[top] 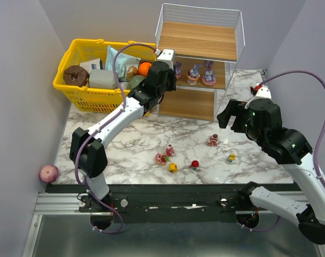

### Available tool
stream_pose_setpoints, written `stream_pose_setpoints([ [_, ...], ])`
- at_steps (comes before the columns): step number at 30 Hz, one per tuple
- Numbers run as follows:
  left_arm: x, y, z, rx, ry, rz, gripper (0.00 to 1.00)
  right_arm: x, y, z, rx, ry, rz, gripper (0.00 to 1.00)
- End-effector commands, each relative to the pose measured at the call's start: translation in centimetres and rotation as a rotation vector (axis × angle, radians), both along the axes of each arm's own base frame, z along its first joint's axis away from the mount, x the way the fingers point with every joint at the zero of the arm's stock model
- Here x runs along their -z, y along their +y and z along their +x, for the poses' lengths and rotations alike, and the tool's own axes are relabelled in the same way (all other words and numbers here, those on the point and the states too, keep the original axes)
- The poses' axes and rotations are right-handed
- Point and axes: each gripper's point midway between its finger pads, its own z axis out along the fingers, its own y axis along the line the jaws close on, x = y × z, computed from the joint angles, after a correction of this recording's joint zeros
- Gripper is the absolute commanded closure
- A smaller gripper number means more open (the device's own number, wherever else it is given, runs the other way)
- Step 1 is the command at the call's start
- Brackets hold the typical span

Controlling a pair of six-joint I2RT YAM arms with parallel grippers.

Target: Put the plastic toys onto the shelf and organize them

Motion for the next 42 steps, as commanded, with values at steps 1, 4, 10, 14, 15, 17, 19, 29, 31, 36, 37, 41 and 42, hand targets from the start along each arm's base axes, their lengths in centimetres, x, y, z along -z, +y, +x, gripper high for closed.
stream_pose_setpoints([
  [1,-2.7,1.4,0.7,-0.096,-0.065,-0.067,0.69,-0.1,-0.1,-0.1,0.006,-0.014,0.018,0.07],
  [4,-2.3,2.0,0.9,-0.136,-0.064,-0.067,0.71,-0.1,-0.2,-0.1,0.01,-0.018,0.022,0.07],
  [10,-2.1,2.6,1.2,-0.177,-0.066,-0.071,0.71,0.1,-0.2,-0.2,0.008,-0.013,0.022,0.07],
  [14,-1.7,2.9,1.4,-0.202,-0.06,-0.071,0.71,0.0,-0.2,-0.2,0.01,-0.014,0.019,0.07],
  [15,-1.7,3.1,1.4,-0.212,-0.06,-0.072,0.71,0.0,-0.2,-0.2,0.009,-0.014,0.02,0.07],
  [17,-1.6,3.1,1.5,-0.217,-0.06,-0.072,0.71,0.2,-0.3,-0.2,0.012,-0.011,0.016,0.07],
  [19,-1.7,3.3,1.5,-0.225,-0.061,-0.074,0.71,0.2,-0.3,-0.2,0.012,-0.012,0.017,0.07],
  [29,-3.4,3.4,-1.1,-0.148,-0.058,-0.113,0.67,0.7,-0.3,-0.5,0.008,0.008,0.016,0.07],
  [31,-3.1,3.6,-2.0,-0.129,-0.049,-0.121,0.63,0.8,-0.1,-0.5,0.003,0.014,0.017,0.06],
  [36,-4.8,4.4,-5.0,-0.069,-0.057,-0.158,0.56,1.6,0.6,-0.3,-0.032,0.039,0.004,0.06],
  [37,-4.8,4.5,-5.6,-0.056,-0.052,-0.152,0.52,1.8,1.0,-0.4,-0.054,0.048,0.004,0.04],
  [41,-5.1,5.8,-8.3,-0.024,-0.044,-0.158,0.39,3.7,2.9,-0.3,-0.172,0.087,-0.022,0.0],
  [42,-3.7,6.2,-8.8,-0.033,-0.02,-0.145,0.36,4.8,3.2,-0.5,-0.2,0.106,-0.028,0.0],
])
